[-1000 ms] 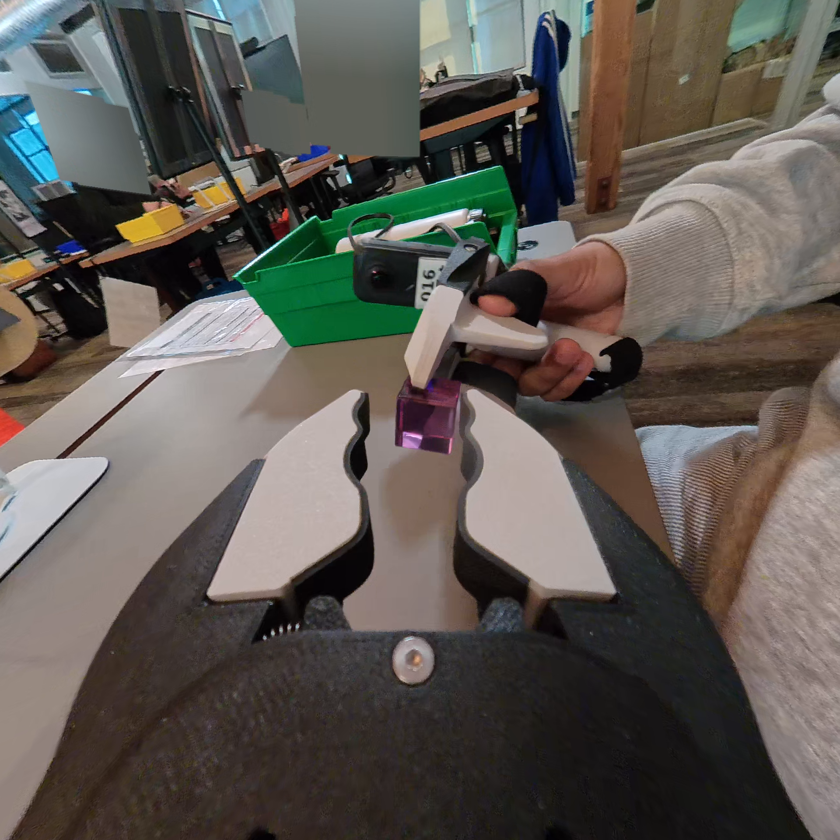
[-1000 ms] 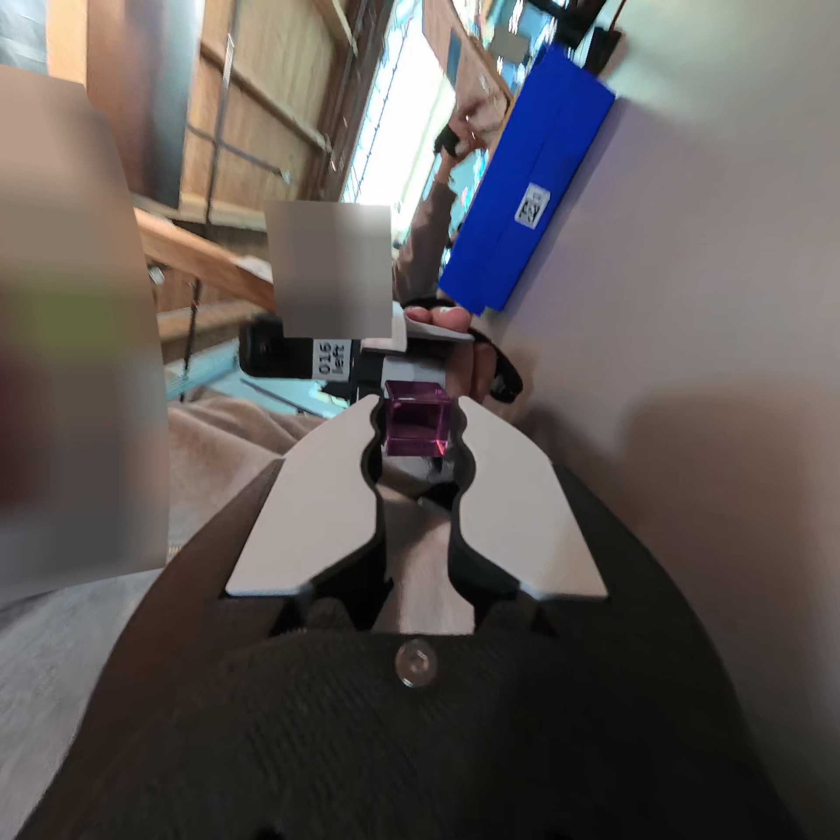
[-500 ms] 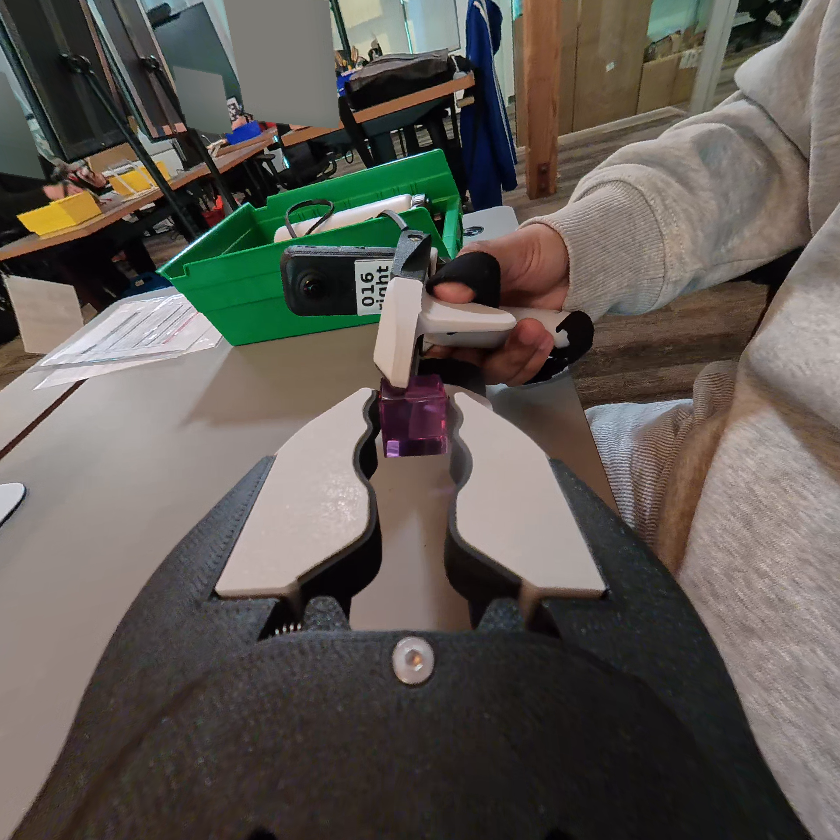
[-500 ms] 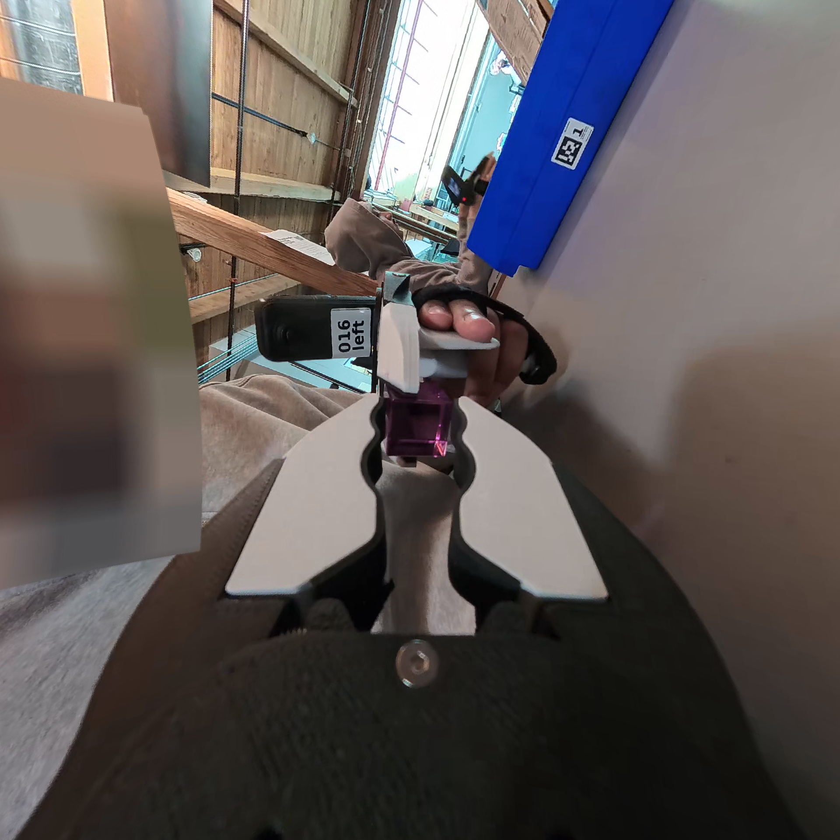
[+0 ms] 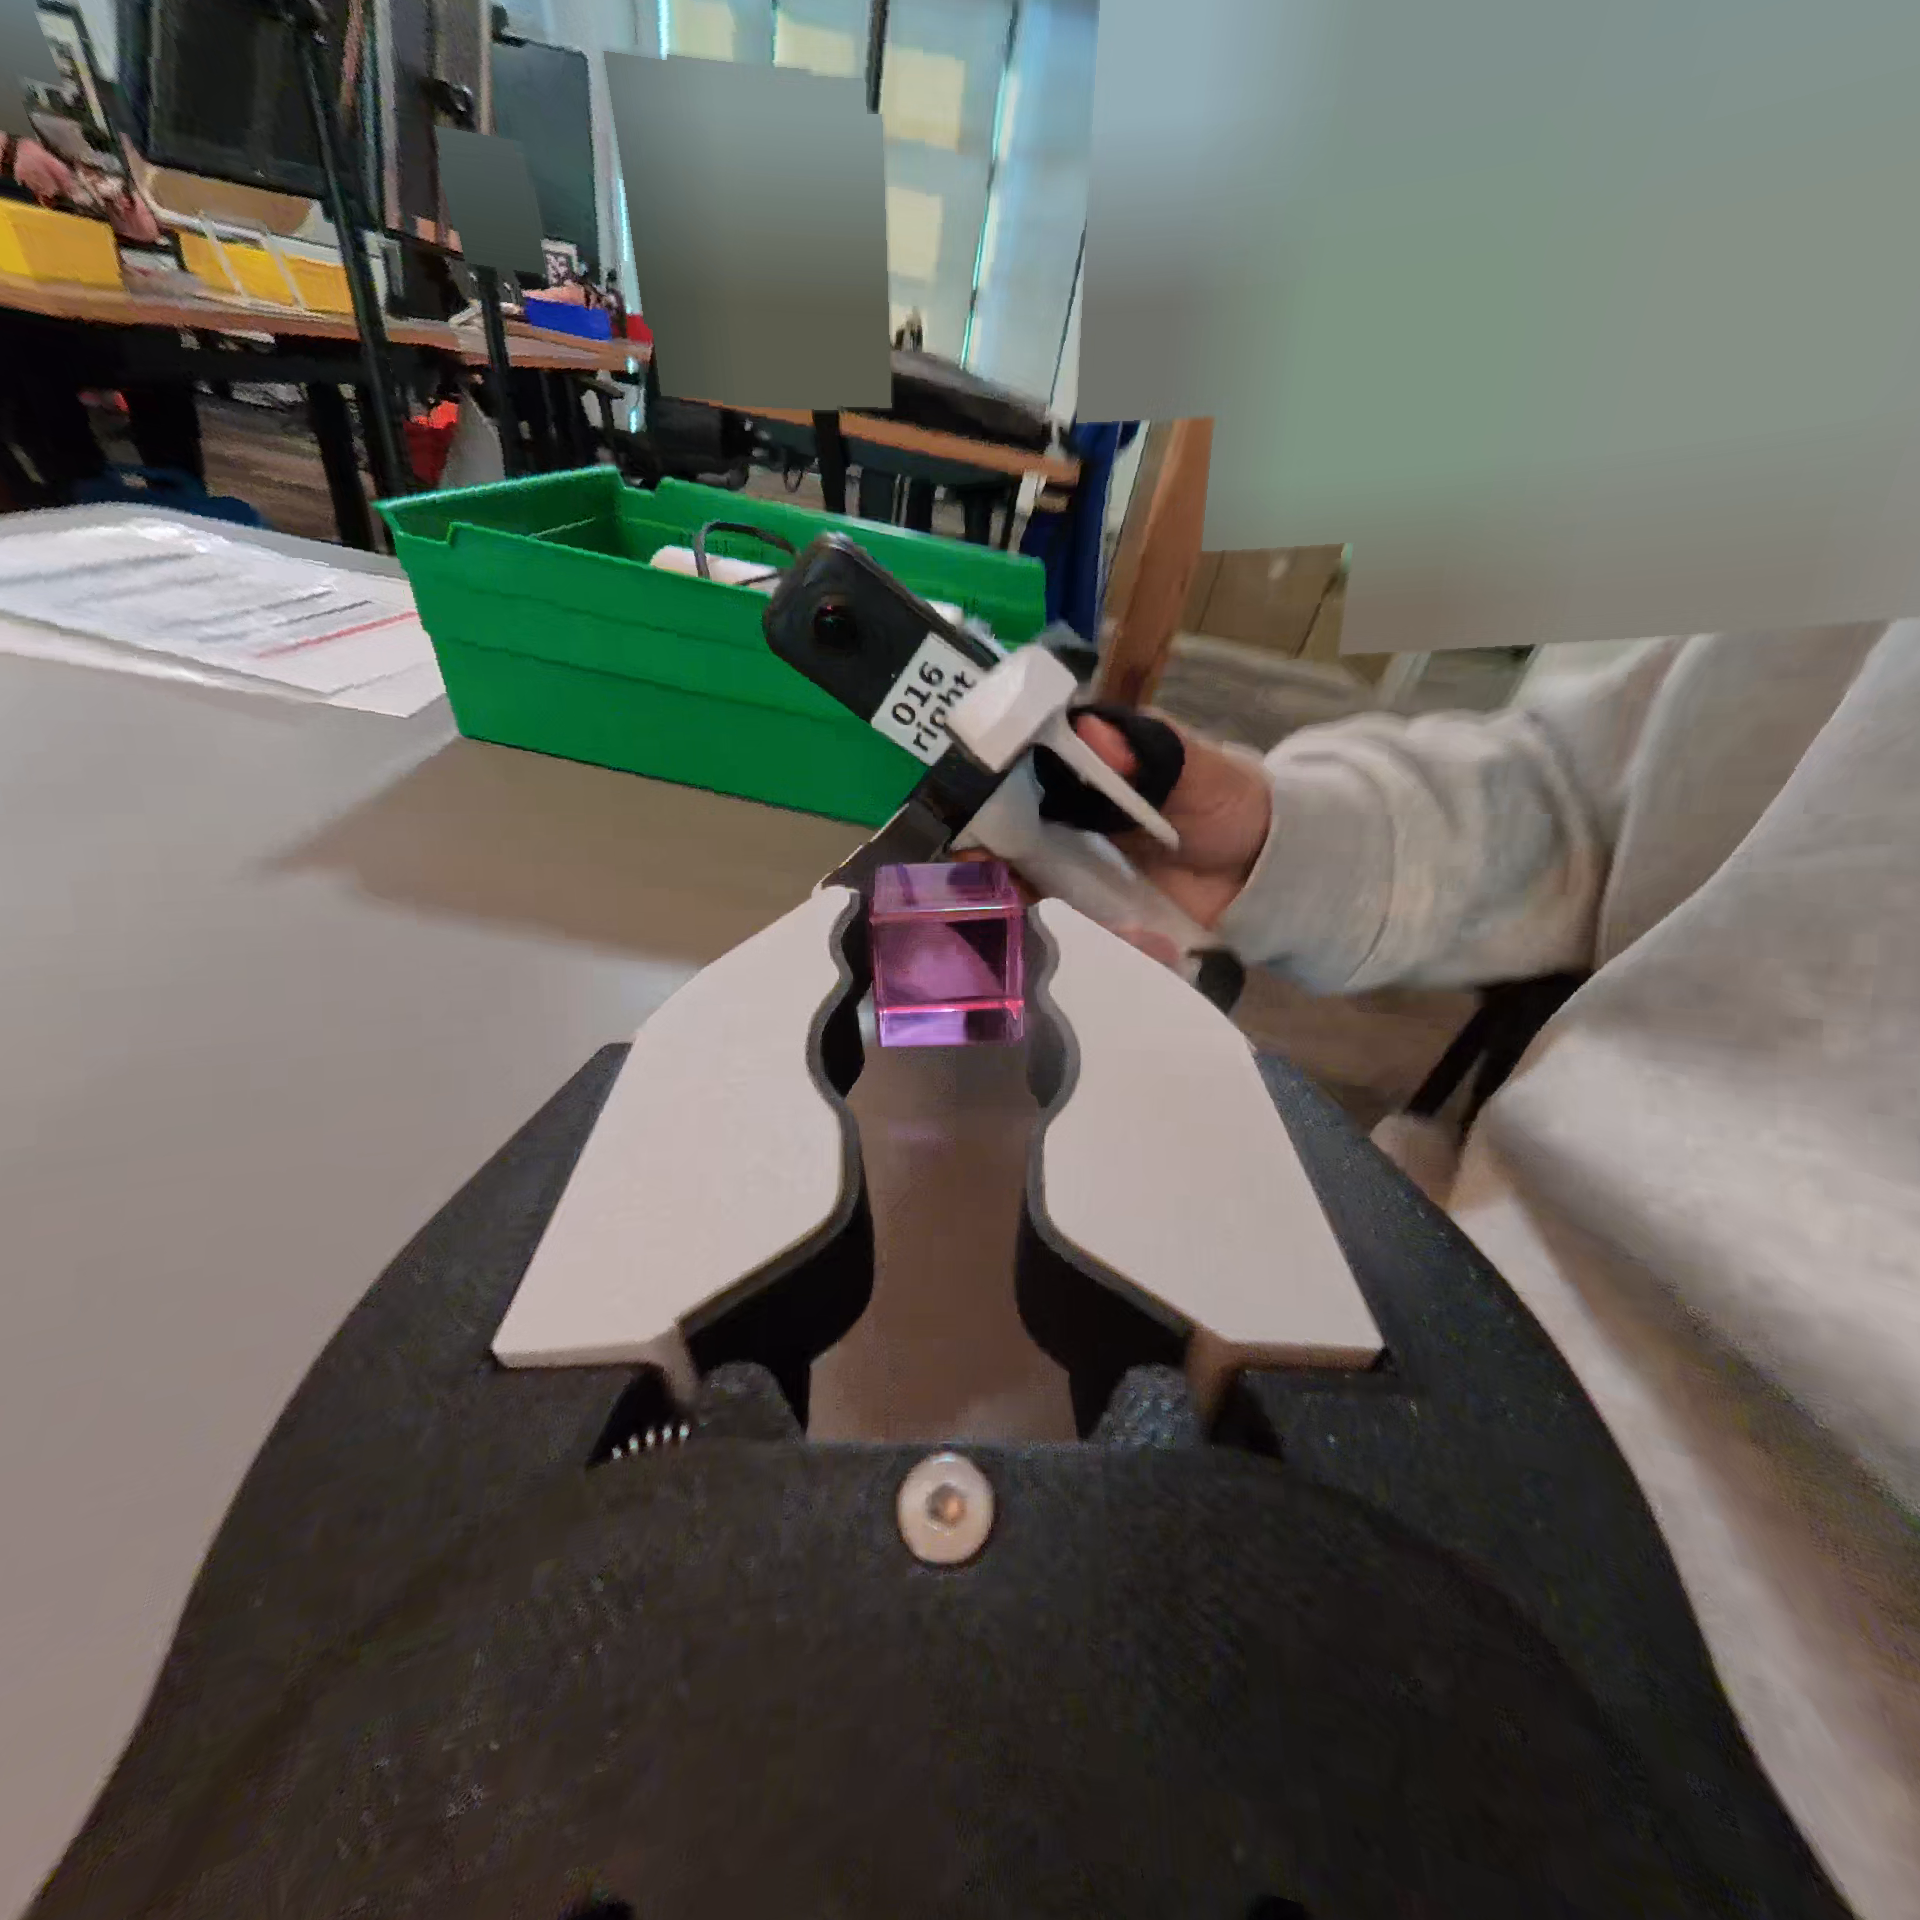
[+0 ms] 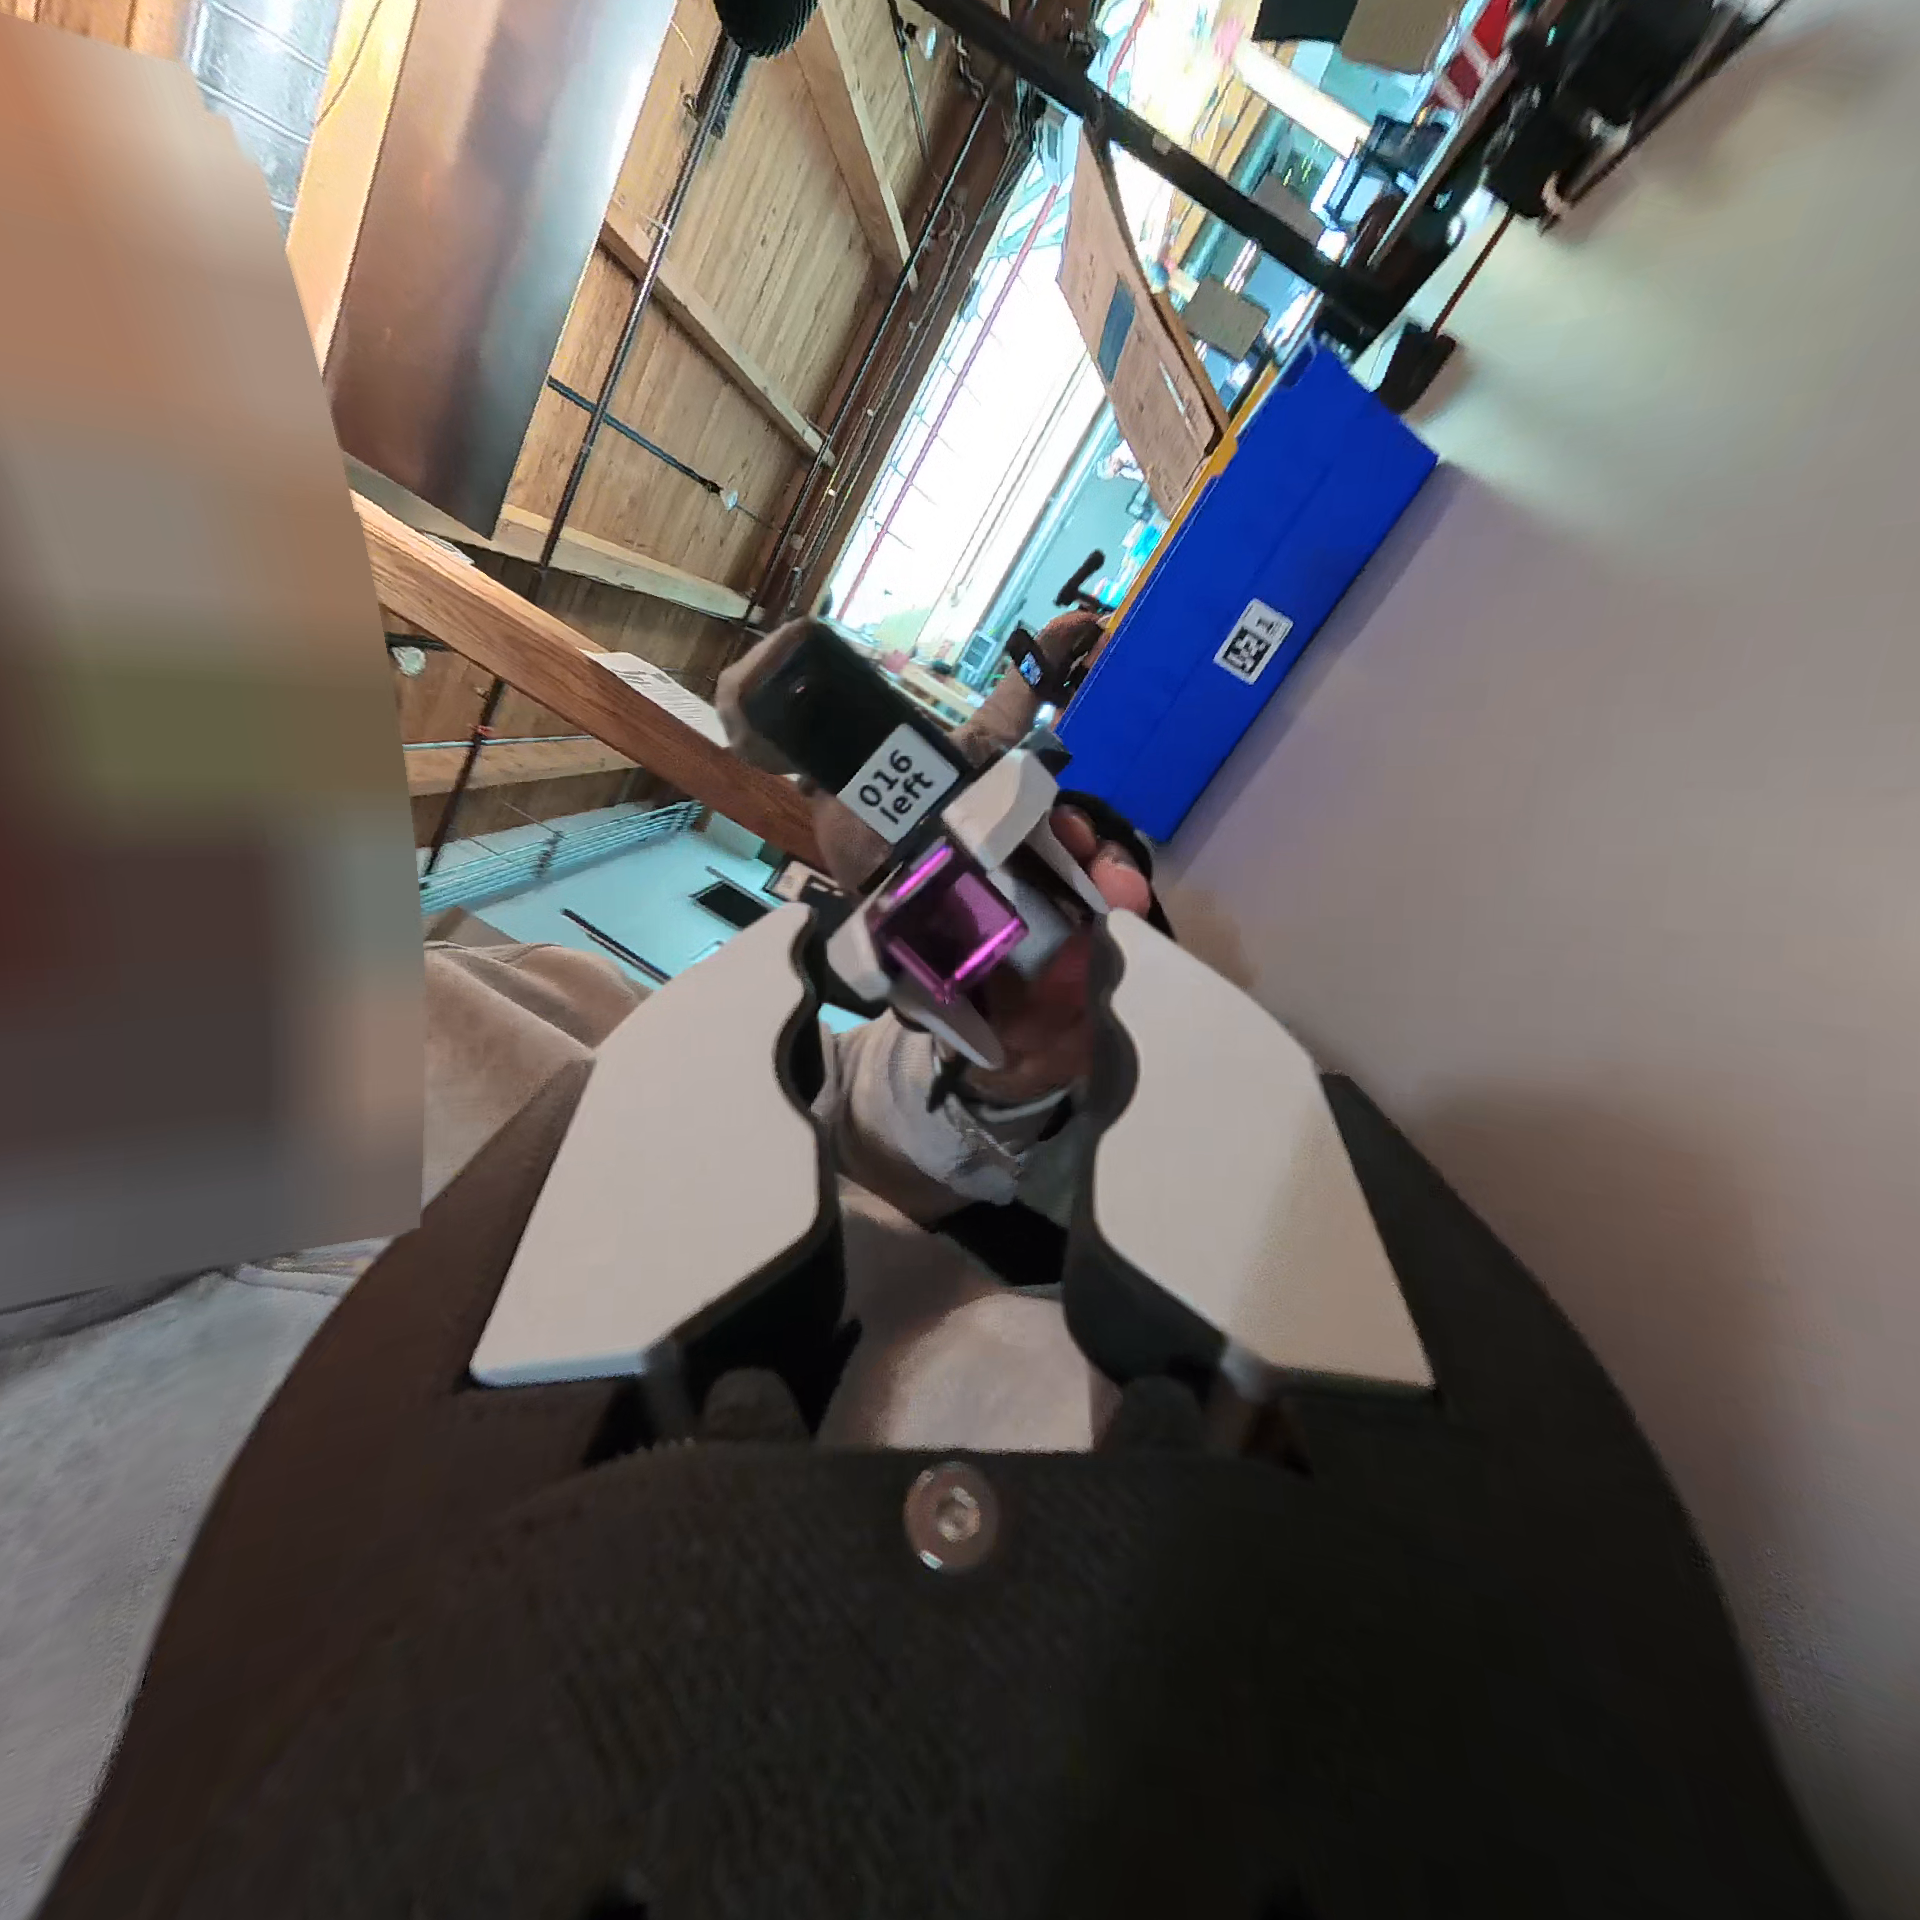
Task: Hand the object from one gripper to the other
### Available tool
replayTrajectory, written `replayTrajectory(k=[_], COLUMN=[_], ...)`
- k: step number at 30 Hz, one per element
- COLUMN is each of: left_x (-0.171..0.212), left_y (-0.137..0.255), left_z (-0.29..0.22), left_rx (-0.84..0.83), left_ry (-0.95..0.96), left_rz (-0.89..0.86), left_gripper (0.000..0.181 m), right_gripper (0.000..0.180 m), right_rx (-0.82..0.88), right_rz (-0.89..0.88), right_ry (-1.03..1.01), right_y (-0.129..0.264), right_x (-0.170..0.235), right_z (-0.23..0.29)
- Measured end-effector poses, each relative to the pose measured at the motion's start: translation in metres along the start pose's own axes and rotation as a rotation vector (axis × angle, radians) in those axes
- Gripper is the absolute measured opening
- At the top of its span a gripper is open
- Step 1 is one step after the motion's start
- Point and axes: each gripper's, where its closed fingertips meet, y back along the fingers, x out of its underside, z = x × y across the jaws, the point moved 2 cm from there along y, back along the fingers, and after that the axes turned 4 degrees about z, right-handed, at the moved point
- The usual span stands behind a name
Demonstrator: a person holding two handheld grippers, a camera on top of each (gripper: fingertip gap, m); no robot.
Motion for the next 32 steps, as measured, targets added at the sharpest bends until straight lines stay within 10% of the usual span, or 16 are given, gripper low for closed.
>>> replayTrajectory(k=[15, 32], left_x=[-0.021, -0.004], left_y=[0.039, 0.013], left_z=[0.047, 0.021], left_rx=[0.27, 0.517], left_ry=[0.829, 1.008], left_rz=[-0.564, -0.317], left_gripper=[0.027, 0.027], right_gripper=[0.054, 0.052], right_rx=[0.489, 0.471], right_rz=[0.152, 0.176], right_ry=[1.157, 1.264], right_y=[-0.013, -0.012], right_x=[0.007, 0.01], right_z=[0.007, 0.014])
